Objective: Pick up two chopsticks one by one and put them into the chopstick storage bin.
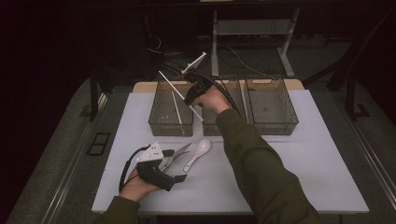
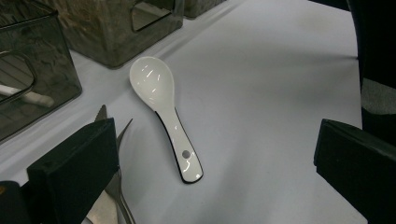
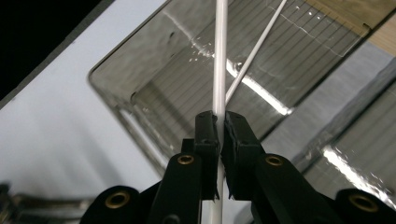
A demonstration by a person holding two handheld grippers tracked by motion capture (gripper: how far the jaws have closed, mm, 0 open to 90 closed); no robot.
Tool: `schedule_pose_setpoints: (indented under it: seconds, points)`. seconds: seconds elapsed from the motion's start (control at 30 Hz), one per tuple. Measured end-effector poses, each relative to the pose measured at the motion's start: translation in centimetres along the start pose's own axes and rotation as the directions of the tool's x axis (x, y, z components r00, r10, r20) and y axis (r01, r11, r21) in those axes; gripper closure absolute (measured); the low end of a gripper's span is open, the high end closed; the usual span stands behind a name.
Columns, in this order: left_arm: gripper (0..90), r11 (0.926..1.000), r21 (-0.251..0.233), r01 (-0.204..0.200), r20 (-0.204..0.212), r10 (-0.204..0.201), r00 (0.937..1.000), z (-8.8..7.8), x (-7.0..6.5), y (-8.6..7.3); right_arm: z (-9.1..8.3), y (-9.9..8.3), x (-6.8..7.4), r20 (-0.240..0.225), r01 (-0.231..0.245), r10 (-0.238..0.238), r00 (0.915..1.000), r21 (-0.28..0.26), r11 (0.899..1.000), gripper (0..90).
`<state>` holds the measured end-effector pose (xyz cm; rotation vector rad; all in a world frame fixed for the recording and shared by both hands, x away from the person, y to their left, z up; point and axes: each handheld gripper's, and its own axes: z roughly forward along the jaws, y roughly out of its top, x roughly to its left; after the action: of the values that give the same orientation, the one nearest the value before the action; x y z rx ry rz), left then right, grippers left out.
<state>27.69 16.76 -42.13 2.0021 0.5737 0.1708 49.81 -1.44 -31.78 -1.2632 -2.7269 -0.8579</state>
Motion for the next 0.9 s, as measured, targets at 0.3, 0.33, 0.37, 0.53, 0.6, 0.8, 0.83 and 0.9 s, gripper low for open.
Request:
schedule_pose_setpoints:
  seconds: [0.3,0.33,0.37,0.53,0.6,0.8,0.83,0.9]
  points:
    - [0.0,1.0000,0.001,-0.005,0.010,0.005,0.9999,0.1,0.0,0.1,2.9,1.6,0.1,0.005,-0.044,0.044,0.9990,0.017,0.999,83.9]
    - [0.0,1.0000,0.001,-0.005,0.010,0.005,0.9999,0.1,0.0,0.1,3.2,1.7,0.2,0.008,-0.045,0.045,0.9990,0.017,0.999,83.9]
    - [0.0,1.0000,0.000,-0.004,0.010,0.004,0.9999,0.1,0.0,0.1,3.4,1.9,0.2,0.010,-0.047,0.047,0.9988,0.020,0.999,83.9]
    - [0.0,1.0000,-0.004,-0.002,0.014,0.002,0.9999,0.1,0.0,0.1,4.3,2.3,0.2,0.020,-0.056,0.055,0.9983,0.017,0.998,83.9]
    - [0.0,1.0000,-0.002,-0.001,0.015,0.001,0.9999,0.1,0.0,0.0,4.5,2.3,0.2,0.020,-0.061,0.061,0.9979,0.017,0.998,83.9]
    - [0.0,1.0000,-0.002,-0.005,0.017,0.005,0.9998,0.1,0.0,0.1,5.6,2.4,0.4,0.023,-0.068,0.068,0.9974,0.030,0.997,83.9]
    - [0.0,1.0000,-0.001,-0.005,0.020,0.005,0.9998,0.1,0.0,0.1,5.6,2.4,0.4,0.023,-0.068,0.068,0.9974,0.030,0.997,83.9]
    - [0.0,1.0000,0.001,-0.006,0.020,0.006,0.9998,0.1,0.0,0.1,6.0,2.3,0.5,0.024,-0.068,0.067,0.9974,0.039,0.997,83.9]
